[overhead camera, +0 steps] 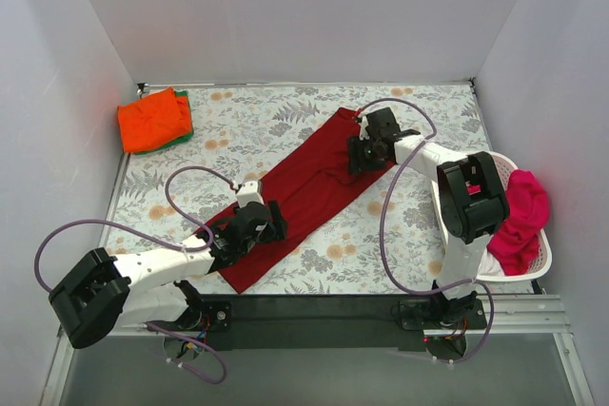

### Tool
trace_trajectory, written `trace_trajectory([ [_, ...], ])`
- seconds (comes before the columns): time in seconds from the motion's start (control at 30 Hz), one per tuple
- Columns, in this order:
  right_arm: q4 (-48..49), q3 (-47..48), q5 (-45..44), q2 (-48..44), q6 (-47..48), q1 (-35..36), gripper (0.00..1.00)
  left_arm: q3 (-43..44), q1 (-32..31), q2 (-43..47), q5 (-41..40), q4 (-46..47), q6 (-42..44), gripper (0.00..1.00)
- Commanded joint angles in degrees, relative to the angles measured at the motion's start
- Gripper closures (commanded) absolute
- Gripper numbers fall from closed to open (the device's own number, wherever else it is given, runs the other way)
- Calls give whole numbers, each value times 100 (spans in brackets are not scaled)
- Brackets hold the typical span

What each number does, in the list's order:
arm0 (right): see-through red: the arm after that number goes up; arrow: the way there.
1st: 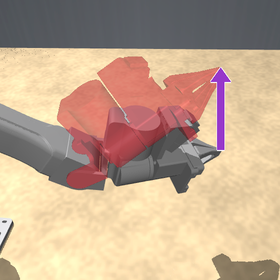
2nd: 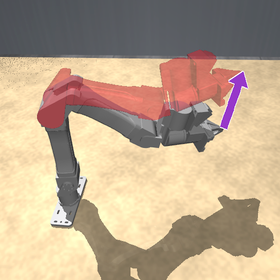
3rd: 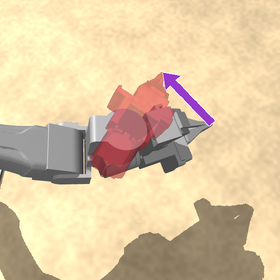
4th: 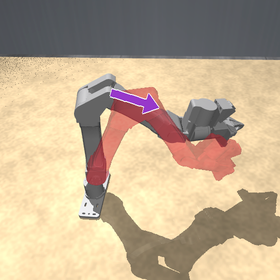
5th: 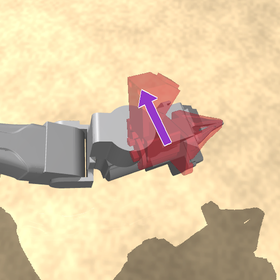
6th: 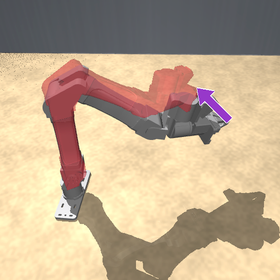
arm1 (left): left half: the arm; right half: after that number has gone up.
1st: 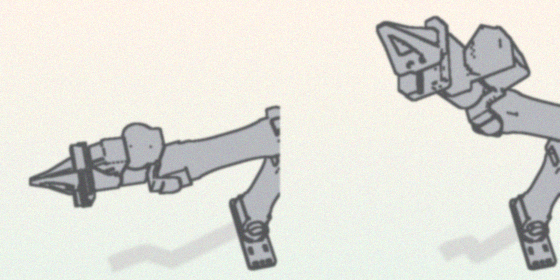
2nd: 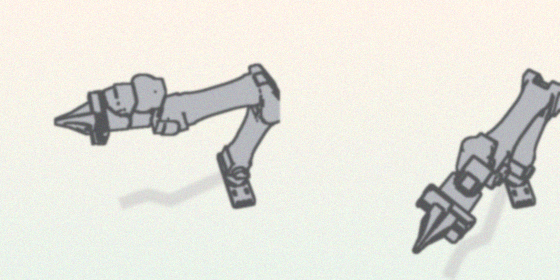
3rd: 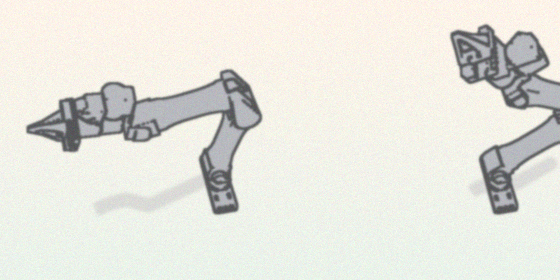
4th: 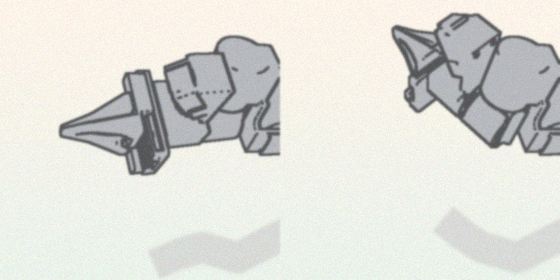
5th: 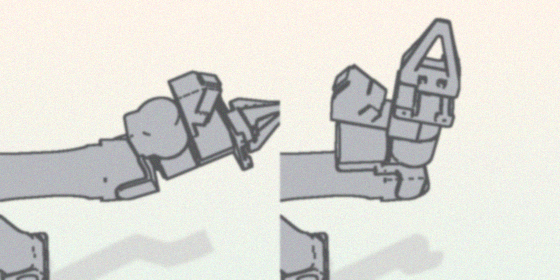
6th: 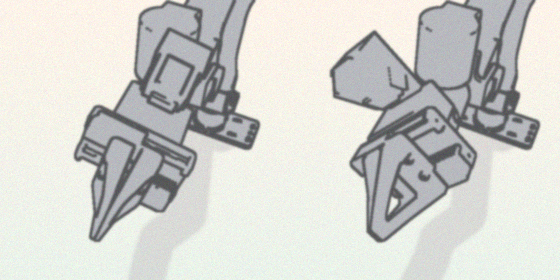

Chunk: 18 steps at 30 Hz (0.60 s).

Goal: Fold and stack the t-shirts
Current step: Fold the tshirt

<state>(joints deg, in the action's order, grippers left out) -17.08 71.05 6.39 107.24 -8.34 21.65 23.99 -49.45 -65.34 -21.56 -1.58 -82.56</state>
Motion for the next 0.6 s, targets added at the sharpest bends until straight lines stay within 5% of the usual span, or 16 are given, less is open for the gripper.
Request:
trace_trajectory([
  [0.0, 381, 383, 11, 174, -45, -12, 51, -148, -170, 127, 117, -140, -190, 41],
  [0.57, 144, 2140, -131, 1808, 95, -47, 50, 79, -1294, -892, 548, 297, -1191, 41],
])
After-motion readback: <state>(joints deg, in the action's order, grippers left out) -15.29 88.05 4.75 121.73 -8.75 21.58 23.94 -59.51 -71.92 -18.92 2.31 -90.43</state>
